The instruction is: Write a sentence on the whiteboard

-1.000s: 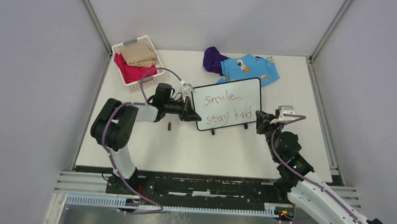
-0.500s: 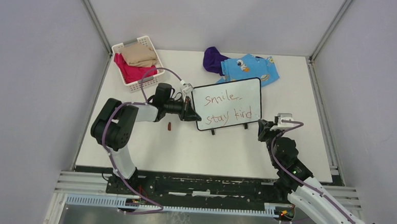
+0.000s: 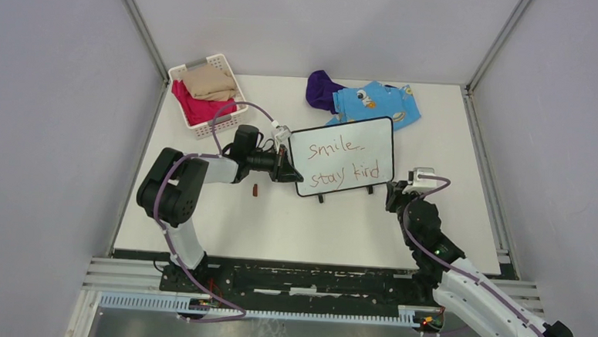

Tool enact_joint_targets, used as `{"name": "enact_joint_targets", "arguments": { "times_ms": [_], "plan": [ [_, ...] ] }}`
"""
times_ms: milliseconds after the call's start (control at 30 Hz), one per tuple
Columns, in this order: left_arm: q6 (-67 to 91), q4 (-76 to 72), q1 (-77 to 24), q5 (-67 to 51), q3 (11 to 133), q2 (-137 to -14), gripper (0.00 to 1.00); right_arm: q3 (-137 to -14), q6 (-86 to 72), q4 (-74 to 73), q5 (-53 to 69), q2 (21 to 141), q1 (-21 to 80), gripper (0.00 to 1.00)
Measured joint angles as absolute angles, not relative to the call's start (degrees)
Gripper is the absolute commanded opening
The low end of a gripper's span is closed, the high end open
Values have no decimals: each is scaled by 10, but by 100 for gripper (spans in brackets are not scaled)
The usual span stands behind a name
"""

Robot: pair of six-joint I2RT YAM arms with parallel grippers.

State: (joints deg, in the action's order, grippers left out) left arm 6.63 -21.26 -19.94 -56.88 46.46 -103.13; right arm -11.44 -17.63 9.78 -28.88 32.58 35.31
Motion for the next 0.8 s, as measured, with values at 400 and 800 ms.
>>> {"name": "enact_joint_targets", "arguments": {
  "times_ms": [400, 800],
  "plan": [
    [66, -212, -199, -568, 465, -1031, 2, -118, -195, 94, -287, 339, 309, 0],
    [66, -211, -200, -567, 466, -1031, 2, -85, -276, 175, -216, 375, 227, 0]
  ]
}}
